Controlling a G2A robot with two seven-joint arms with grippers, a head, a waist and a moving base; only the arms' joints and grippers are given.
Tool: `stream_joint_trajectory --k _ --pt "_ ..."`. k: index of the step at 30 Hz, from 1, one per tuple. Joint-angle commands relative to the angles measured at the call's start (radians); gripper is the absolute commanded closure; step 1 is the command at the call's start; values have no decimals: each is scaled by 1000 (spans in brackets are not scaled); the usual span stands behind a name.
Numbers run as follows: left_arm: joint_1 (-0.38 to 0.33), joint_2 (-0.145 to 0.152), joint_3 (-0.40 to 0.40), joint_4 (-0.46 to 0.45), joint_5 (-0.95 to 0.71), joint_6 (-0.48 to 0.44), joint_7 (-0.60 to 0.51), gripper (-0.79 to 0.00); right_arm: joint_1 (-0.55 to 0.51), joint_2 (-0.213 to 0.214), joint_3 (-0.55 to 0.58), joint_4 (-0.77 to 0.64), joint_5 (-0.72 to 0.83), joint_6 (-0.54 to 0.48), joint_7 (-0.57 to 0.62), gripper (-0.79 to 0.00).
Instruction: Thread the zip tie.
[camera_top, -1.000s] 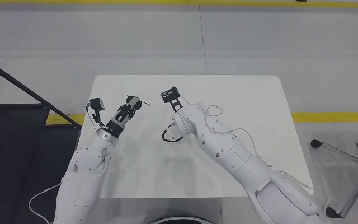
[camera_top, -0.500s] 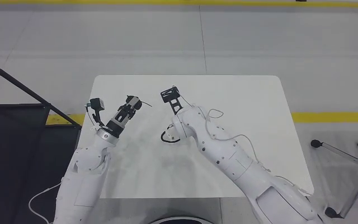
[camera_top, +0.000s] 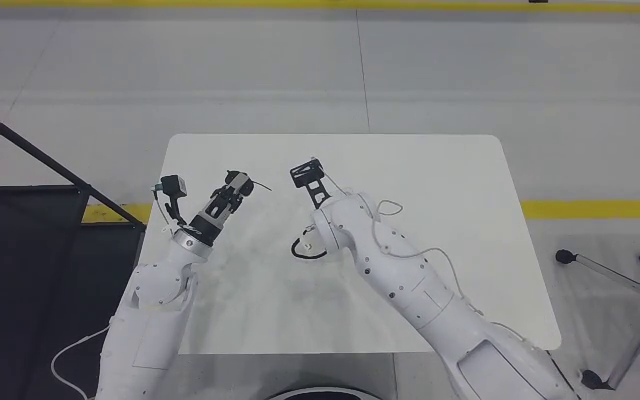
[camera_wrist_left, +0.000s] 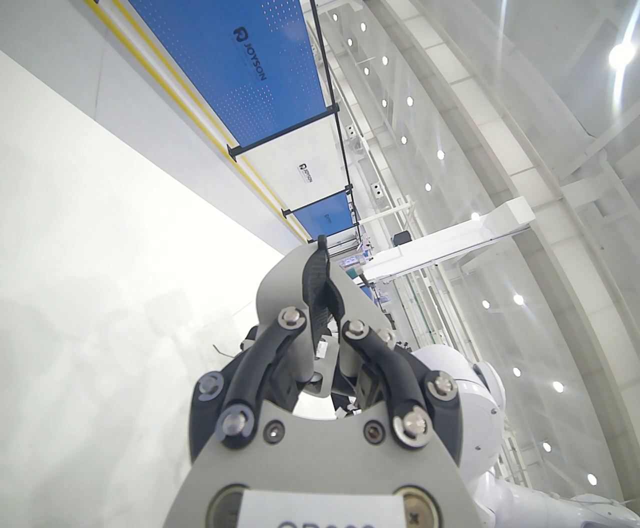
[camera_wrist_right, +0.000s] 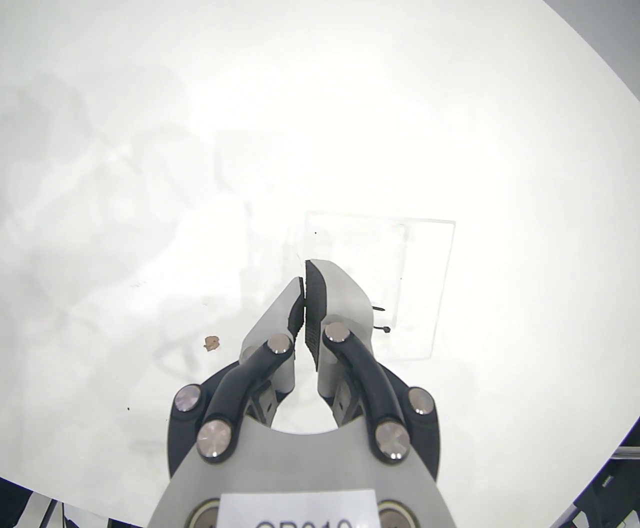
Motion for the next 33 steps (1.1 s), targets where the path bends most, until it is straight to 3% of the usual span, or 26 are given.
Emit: stream_joint_trajectory --k 1,13,18,25,29,33 --pt "0 0 0 0 0 0 0 0 -4 -1 7 0 -4 -3 -3 0" --pt "0 0 0 0 0 0 0 0 -34 -7 45 -21 -38 -14 -2 -92" --pt "0 0 0 0 0 0 0 0 -45 -9 61 -29 -52 -20 -2 0" --pt "0 0 0 0 0 0 0 0 -67 -9 85 -63 -94 -11 -3 0" --pt "2 0 2 -2 6 4 3 0 -101 3 115 -152 -149 -13 6 0" --pt "-9 1 34 -4 55 22 -18 0 -181 30 162 -342 -256 -59 40 0"
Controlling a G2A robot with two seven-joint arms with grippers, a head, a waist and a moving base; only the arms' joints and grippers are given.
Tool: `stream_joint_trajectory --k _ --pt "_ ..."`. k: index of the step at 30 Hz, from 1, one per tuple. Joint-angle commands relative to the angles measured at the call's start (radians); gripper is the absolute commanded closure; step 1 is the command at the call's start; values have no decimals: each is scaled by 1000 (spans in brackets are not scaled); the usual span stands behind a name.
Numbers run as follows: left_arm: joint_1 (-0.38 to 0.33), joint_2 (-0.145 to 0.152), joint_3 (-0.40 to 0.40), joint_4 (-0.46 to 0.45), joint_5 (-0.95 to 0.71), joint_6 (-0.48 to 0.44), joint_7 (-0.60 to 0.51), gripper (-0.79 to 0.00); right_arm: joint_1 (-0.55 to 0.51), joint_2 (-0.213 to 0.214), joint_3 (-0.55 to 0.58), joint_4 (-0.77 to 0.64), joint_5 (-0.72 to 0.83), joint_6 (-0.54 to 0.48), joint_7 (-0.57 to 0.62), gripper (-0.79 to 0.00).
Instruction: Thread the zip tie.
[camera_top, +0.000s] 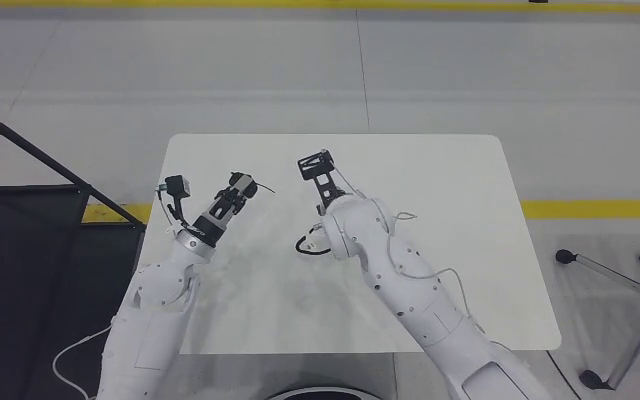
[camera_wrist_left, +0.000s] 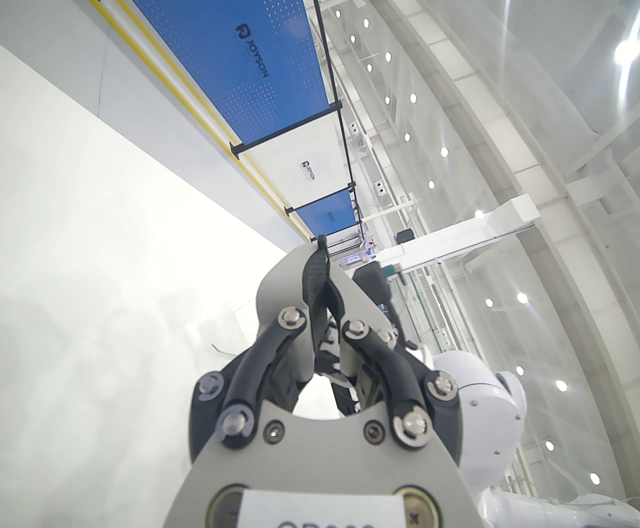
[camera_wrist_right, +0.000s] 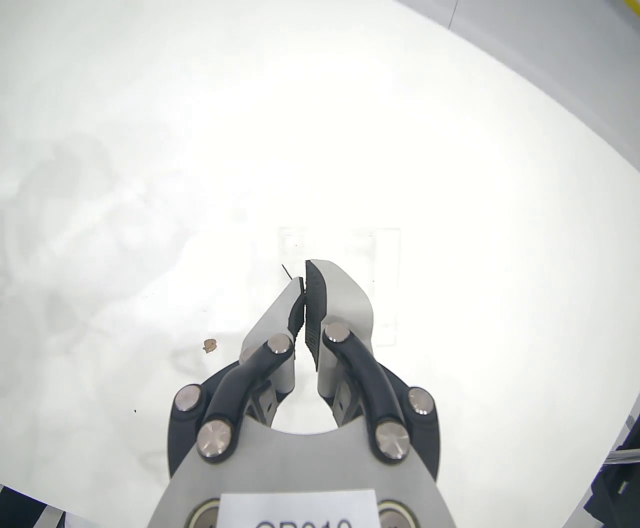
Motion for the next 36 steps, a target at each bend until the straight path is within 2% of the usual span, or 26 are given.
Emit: stream_joint_trajectory --k 1,4,9,14,18,32,34,36 --pt "-16 1 19 11 23 5 -23 0 -61 18 32 -136 -56 -54 17 0" --pt "-54 3 46 40 18 -10 -103 0 -169 47 97 -334 -99 -173 24 0" --pt "-140 9 88 99 13 -39 -284 0 -343 91 217 -602 -43 -473 4 0" --pt "-242 15 150 177 31 -52 -487 0 -465 125 334 -760 101 -757 -31 0" --pt "-283 15 186 206 51 -65 -534 0 -522 145 388 -820 205 -920 -40 0" --pt "-279 17 194 191 78 -61 -525 0 -530 149 396 -825 216 -931 -40 0" --pt "-283 20 196 180 113 -86 -523 0 -533 151 403 -816 227 -933 -105 0" --pt "-281 24 193 160 177 -133 -482 0 -536 158 430 -805 270 -990 -174 0"
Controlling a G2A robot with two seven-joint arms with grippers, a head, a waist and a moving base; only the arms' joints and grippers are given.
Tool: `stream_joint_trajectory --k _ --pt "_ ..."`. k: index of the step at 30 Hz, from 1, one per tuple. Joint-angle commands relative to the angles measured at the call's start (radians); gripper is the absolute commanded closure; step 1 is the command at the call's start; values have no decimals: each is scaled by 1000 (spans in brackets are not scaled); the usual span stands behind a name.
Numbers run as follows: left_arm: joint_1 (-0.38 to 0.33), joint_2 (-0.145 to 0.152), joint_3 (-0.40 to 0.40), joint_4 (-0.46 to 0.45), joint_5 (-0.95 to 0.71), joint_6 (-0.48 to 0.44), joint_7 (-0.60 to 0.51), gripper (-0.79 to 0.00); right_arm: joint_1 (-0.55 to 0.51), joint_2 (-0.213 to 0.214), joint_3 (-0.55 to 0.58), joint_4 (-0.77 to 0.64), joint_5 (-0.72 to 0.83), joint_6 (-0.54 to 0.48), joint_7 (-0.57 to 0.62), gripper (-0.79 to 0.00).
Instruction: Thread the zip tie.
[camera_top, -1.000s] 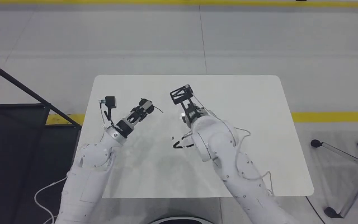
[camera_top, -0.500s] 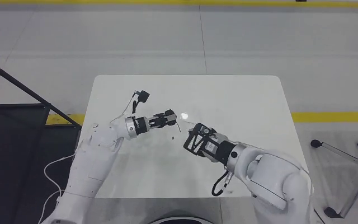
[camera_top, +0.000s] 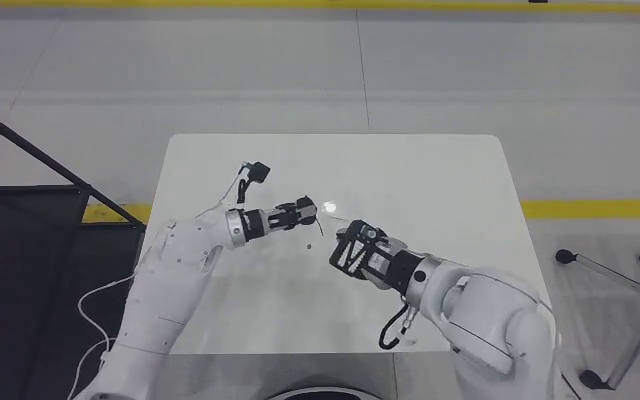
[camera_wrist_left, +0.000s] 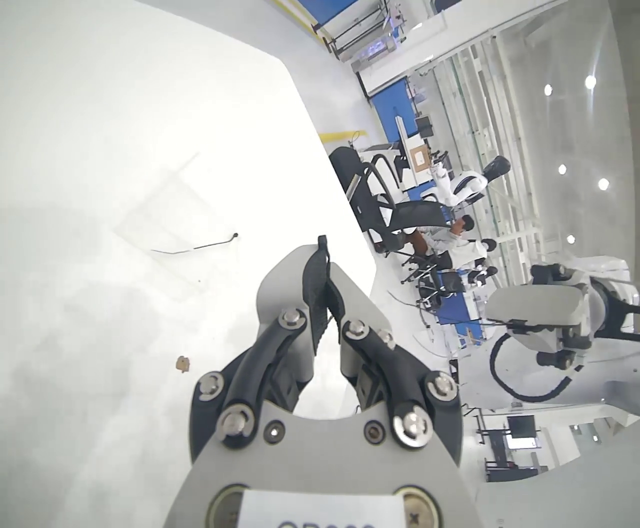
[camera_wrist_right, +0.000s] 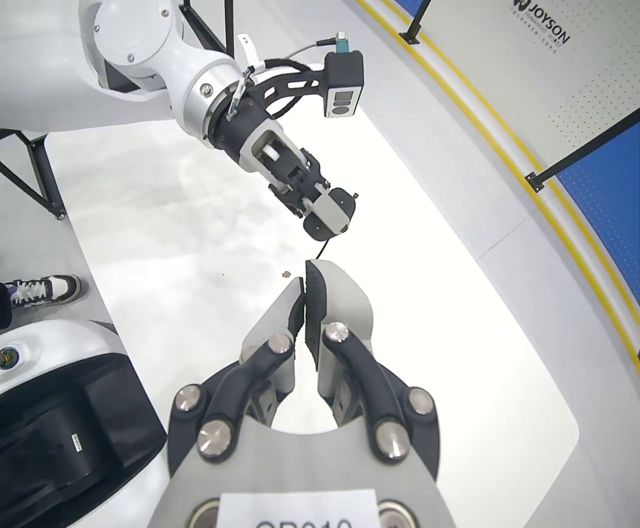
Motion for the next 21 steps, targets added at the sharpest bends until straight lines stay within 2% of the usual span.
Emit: stream_joint_trajectory --k 1,5,11,12,21 --pt "10 4 9 -33 77 -78 32 0 -6 8 40 7 41 -57 -71 0" --pt "46 11 24 -100 256 -199 110 0 -24 23 101 -11 83 -165 -190 0" --pt "64 24 53 -165 411 -343 114 0 -37 45 169 7 124 -323 -327 0" --pt "70 26 54 -169 409 -351 119 0 -37 49 170 7 124 -351 -329 0" --pt "70 26 54 -169 409 -351 119 0 -36 53 166 3 118 -351 -319 0"
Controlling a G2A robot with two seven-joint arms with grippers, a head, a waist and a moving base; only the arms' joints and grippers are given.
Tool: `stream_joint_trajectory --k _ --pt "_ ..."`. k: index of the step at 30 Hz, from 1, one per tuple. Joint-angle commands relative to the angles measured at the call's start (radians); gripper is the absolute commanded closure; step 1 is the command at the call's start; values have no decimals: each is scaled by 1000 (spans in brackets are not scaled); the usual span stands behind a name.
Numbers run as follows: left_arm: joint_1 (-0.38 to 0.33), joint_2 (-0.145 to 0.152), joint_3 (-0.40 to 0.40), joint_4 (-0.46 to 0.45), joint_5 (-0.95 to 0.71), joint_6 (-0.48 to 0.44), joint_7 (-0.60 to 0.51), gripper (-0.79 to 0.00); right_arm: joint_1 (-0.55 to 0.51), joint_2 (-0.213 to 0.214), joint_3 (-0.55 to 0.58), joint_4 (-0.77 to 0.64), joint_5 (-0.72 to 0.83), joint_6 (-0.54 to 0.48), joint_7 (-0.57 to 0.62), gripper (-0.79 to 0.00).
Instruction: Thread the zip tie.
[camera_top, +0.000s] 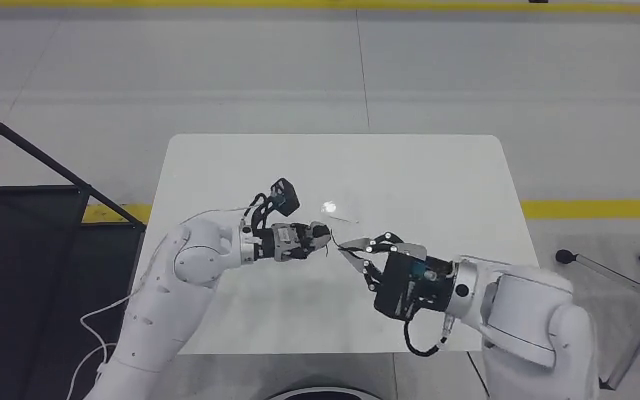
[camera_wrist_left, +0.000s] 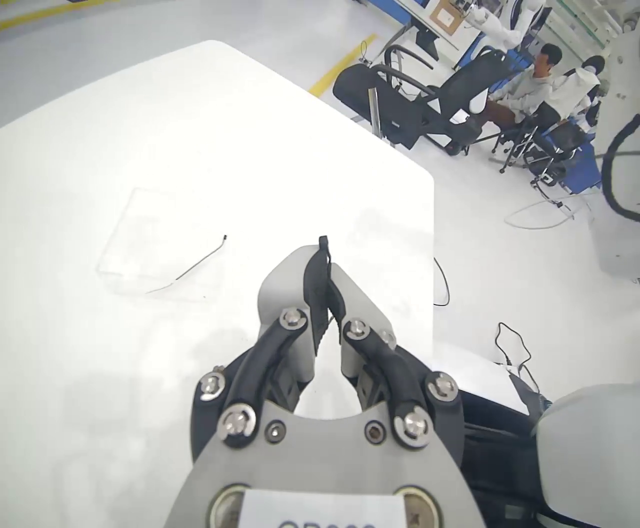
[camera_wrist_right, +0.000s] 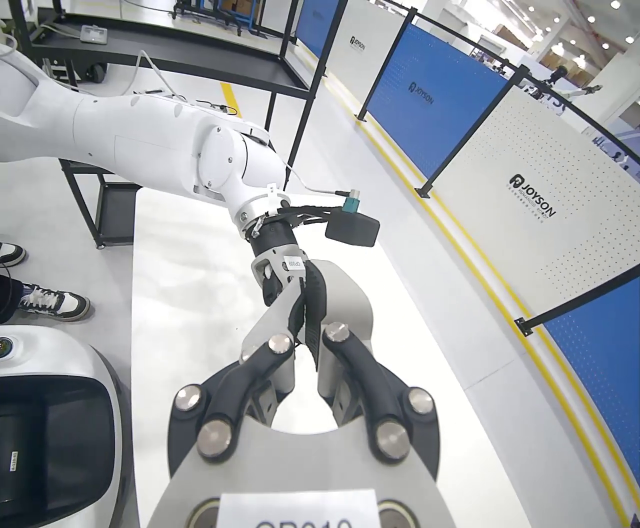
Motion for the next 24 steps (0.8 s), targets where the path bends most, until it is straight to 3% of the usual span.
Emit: stream_joint_trajectory --k 1,8,17,24 --pt "0 0 0 0 0 0 0 0 0 0 0 0 0 0 0 0" --pt "14 7 -1 -15 -11 -26 32 0 -12 16 -28 5 0 0 -76 0" --pt "18 25 -8 -8 -35 -108 61 0 20 92 -115 9 -114 0 -159 0" --pt "19 37 -2 -7 -54 -111 68 0 33 139 -139 30 -207 0 -229 0"
